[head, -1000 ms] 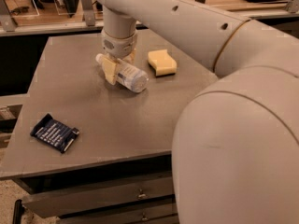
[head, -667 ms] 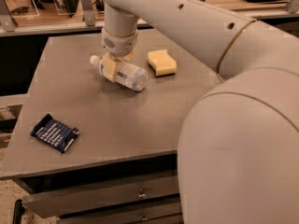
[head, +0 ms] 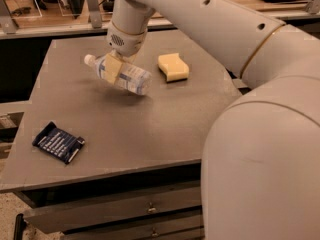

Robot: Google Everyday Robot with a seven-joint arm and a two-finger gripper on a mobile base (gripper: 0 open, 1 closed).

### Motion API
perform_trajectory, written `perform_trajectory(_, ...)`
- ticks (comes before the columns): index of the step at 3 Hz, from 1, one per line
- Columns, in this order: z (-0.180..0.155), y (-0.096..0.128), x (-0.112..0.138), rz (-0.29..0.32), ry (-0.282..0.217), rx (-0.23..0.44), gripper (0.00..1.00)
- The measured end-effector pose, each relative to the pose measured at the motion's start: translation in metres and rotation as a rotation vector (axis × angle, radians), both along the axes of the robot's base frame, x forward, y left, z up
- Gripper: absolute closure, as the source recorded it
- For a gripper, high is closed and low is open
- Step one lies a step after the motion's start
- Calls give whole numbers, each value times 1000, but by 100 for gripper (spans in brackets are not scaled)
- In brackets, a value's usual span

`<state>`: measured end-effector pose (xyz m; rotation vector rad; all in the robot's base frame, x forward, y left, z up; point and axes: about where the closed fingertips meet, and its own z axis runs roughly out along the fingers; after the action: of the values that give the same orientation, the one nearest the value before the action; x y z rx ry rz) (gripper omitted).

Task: Move blue plastic bottle near rxbar blueberry

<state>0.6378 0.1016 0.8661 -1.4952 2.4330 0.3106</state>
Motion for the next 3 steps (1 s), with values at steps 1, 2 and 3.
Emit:
perform_trajectory(1,6,15,-2,41,5,0,100)
perform_trajectory(2,10,37,-8,83,3,-27,100)
perform_trajectory(3,8,61,-19,131,-1,-56,100)
